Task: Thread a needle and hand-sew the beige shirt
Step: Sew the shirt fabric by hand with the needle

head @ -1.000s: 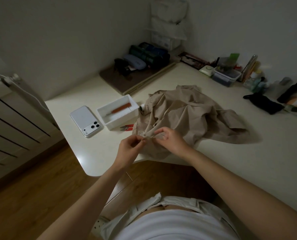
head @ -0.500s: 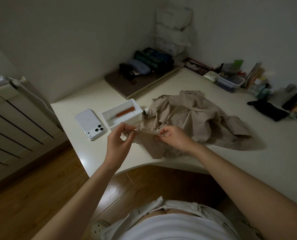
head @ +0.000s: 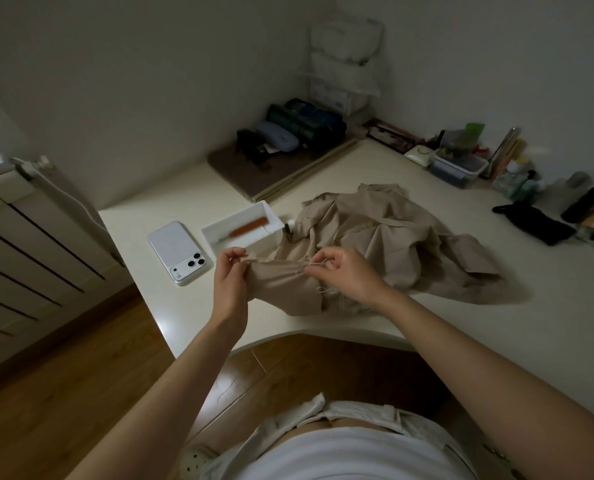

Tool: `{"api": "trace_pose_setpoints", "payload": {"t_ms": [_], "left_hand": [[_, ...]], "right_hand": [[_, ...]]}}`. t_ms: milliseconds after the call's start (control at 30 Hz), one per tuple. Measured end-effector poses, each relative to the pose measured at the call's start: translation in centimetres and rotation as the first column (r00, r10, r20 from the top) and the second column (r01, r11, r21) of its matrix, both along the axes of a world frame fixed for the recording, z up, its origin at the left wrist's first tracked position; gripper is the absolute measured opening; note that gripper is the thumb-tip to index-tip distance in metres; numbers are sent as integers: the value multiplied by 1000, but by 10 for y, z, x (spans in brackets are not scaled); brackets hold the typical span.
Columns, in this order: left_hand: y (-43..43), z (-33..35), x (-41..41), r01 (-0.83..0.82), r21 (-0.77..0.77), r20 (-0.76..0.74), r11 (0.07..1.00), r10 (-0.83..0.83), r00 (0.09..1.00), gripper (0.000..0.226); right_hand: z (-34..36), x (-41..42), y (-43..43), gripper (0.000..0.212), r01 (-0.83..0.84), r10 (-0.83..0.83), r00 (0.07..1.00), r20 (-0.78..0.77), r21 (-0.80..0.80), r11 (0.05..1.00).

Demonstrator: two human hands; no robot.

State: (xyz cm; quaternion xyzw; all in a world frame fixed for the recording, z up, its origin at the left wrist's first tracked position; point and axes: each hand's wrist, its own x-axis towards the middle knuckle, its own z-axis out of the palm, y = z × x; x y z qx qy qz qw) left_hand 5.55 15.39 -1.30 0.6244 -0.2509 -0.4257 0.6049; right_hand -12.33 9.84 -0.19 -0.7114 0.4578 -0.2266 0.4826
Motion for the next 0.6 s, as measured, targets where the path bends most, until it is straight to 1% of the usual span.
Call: {"api": "trace_pose_setpoints", "payload": {"t_ms": [100, 167, 200, 233, 300, 333, 433, 467, 600], "left_hand": [[2, 1, 3, -12, 39, -123, 999, 17, 992, 22], [4, 2, 6, 73, 42, -184, 996, -64, 981, 28], [4, 2, 8, 150, 54, -145, 987, -141, 979, 33], [5, 3, 9, 238, 84, -63, 968, -233, 970, 37], [5, 4, 9, 372, 172, 110, 912, -393, 913, 42], [4, 3, 9, 414, 205, 163, 887, -448, 879, 39], [4, 3, 8, 497, 211, 206, 842, -535, 819, 10], [4, 2, 8, 510, 201, 218, 837, -545, 809, 6], [2, 1, 8, 565, 206, 208, 799, -600, 772, 6]], "right_hand": [[-2, 2, 4, 9, -31, 31, 999, 10, 17, 999], [-1, 1, 6, 14, -44, 44, 999, 17, 31, 999], [-1, 1, 6, 13, -52, 51, 999, 7, 29, 998], [-2, 1, 6, 12, -59, 59, 998, 2, 22, 998], [-2, 2, 6, 8, -54, 54, 999, -1, 4, 999], [-2, 2, 6, 5, -51, 51, 999, -15, -6, 999], [-4, 3, 6, 1, -62, 61, 997, -47, -20, 998], [-4, 3, 6, 1, -63, 62, 997, -50, -20, 998], [-9, 1, 4, 4, -35, 32, 998, -58, -50, 998]]}}
